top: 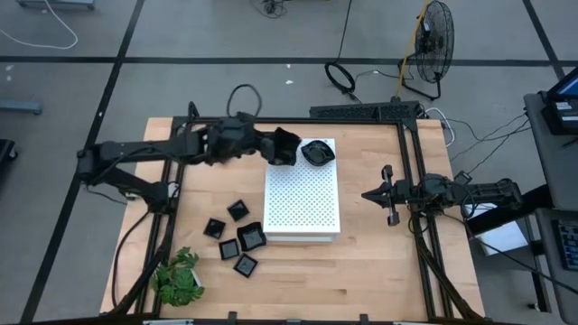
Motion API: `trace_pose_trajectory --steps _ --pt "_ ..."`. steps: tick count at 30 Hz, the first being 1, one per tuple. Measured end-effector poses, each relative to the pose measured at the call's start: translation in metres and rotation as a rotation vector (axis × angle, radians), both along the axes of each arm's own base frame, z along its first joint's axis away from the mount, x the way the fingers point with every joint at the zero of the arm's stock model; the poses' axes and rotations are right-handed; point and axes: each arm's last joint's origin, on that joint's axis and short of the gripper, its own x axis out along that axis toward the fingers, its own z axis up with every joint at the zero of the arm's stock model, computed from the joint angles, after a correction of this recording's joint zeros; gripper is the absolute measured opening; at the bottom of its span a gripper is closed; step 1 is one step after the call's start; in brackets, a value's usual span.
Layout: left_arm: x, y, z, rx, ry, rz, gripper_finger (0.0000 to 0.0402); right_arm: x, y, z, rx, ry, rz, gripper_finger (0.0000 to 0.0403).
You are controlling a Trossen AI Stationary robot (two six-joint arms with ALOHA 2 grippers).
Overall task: Pick & Place Mini shaped plates
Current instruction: Stack the black distorted square plate on top of the other black distorted square plates on the shelf
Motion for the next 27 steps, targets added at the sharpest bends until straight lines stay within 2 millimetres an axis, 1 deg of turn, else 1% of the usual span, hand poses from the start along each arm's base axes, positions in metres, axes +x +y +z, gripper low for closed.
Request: trace_pose_trajectory --steps 4,7,13,20,22,27 --pt "0.013 0.008 0.008 -0.025 0.133 0.018 0.0004 0.0 0.0 0.0 0.0 0.0 0.0 0.0" --pt "0.02 0.012 0.006 -0.054 0.202 0.037 0.0007 0.0 0.0 0.0 0.0 0.0 0.0 0.0" --pt "0.027 0.016 -0.007 -0.102 0.24 0.086 0.0007 0.0 0.0 0.0 0.0 -0.001 0.0 0.0" --pt "0.026 0.016 -0.009 -0.099 0.262 0.097 0.0006 0.0 0.0 0.0 0.0 0.0 0.0 0.0" --pt "0.026 0.016 -0.009 -0.099 0.262 0.097 0.002 0.0 0.0 0.0 0.0 0.001 0.0 0.0" --pt "0.026 0.016 -0.009 -0.089 0.271 0.081 0.0071 0.0 0.0 0.0 0.0 0.0 0.0 0.0"
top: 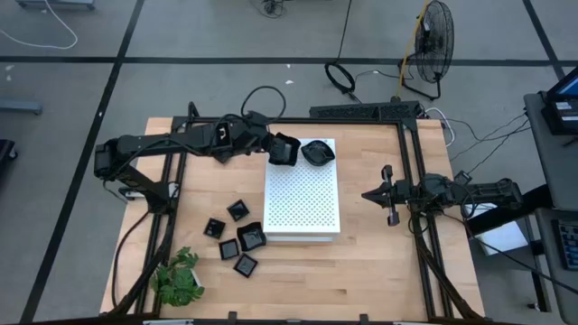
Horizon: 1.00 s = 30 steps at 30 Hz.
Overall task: Pick & Place Mini shaped plates
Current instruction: Stack the black distorted square plate on top of the other black distorted square plates on the shelf
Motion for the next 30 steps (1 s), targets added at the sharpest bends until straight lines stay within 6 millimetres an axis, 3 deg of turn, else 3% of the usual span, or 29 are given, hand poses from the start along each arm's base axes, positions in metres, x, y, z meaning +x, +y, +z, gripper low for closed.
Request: trace_pose_trajectory --steps 5,11,13,15,17,19,26,30 --pt "-0.002 -0.003 0.003 0.057 0.04 -0.062 0.0116 0.0 0.0 0.0 0.0 0.001 0.0 0.0" --pt "-0.017 -0.016 0.023 0.136 0.04 -0.161 0.0148 0.0 0.0 0.0 0.0 0.001 0.0 0.0" --pt "-0.026 -0.025 0.029 0.121 0.045 -0.249 0.0151 0.0 0.0 0.0 0.0 0.0 0.0 0.0" --pt "-0.033 -0.038 0.03 0.081 0.087 -0.443 0.0152 0.0 0.0 0.0 0.0 0.0 0.0 0.0" --pt "-0.038 -0.054 0.024 0.003 0.149 -0.643 0.0152 0.0 0.0 0.0 0.0 0.0 0.0 0.0" --pt "-0.043 -0.073 0.015 -0.082 0.233 -0.733 0.0152 0.0 0.0 0.0 0.0 0.001 0.0 0.0" --pt "-0.049 -0.131 -0.009 -0.129 0.384 -0.779 0.0152 0.0 0.0 0.0 0.0 0.0 0.0 0.0" --pt "-0.057 -0.154 -0.028 -0.149 0.412 -0.662 0.0152 0.0 0.0 0.0 0.0 0.0 0.0 0.0"
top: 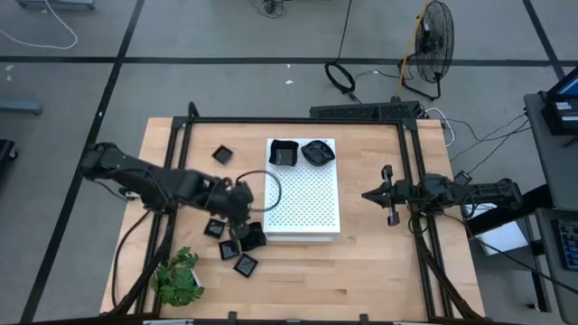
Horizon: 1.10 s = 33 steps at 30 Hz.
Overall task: Pick & Place Mini shaped plates
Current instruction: Stack the black distorted square plate on top of the other black distorted square plates on the shelf
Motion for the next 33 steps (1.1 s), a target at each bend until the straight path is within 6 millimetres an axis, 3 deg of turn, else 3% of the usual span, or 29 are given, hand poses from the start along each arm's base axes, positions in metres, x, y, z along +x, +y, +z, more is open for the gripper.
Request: trace_pose_trajectory --steps 8,11,20,33 --pt "-0.024 -0.016 -0.059 -0.139 0.093 0.55 0.0152 0.0 0.0 0.0 0.0 0.0 0.0 0.0" --pt "-0.032 -0.021 -0.08 -0.226 0.125 0.674 0.0152 0.0 0.0 0.0 0.0 0.0 0.0 0.0" --pt "-0.033 -0.027 -0.115 -0.387 0.016 0.74 0.0152 0.0 0.0 0.0 0.0 0.0 0.0 0.0" --pt "-0.032 -0.027 -0.138 -0.342 0.074 0.793 0.0152 0.0 0.0 0.0 0.0 0.0 0.0 0.0"
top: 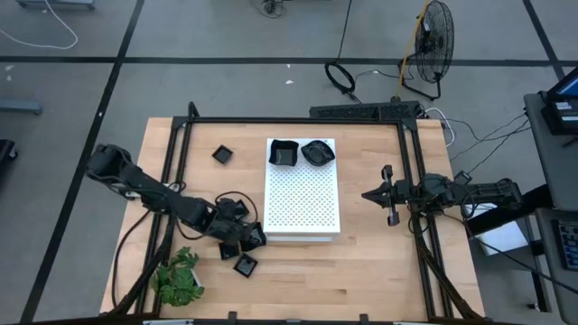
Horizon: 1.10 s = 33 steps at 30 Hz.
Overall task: Pick & Place Mini shaped plates
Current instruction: Stack the black distorted square plate on top of the other black distorted square plates on the shelf
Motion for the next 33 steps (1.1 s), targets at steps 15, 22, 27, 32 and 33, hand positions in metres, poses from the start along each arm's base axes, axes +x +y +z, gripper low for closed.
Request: trace_pose_trajectory --steps 15,22,27,32,33 --pt "0.0002 -0.0013 -0.004 -0.028 0.032 -0.006 0.0152 0.0 0.0 0.0 0.0 0.0 0.0 0.0" --pt "-0.0004 -0.0007 -0.0043 -0.014 0.037 -0.003 0.0152 0.0 0.0 0.0 0.0 0.0 0.0 0.0" --pt "-0.0015 -0.0003 -0.0046 -0.012 0.05 -0.01 0.014 0.0 0.0 0.0 0.0 0.0 0.0 0.0" --pt "-0.0021 -0.0003 -0.0048 -0.008 0.058 -0.019 0.008 0.0 0.0 0.0 0.0 0.0 0.0 0.0" --pt "-0.0021 -0.0002 -0.0048 -0.008 0.058 -0.019 0.0066 0.0 0.0 0.0 0.0 0.0 0.0 0.0"
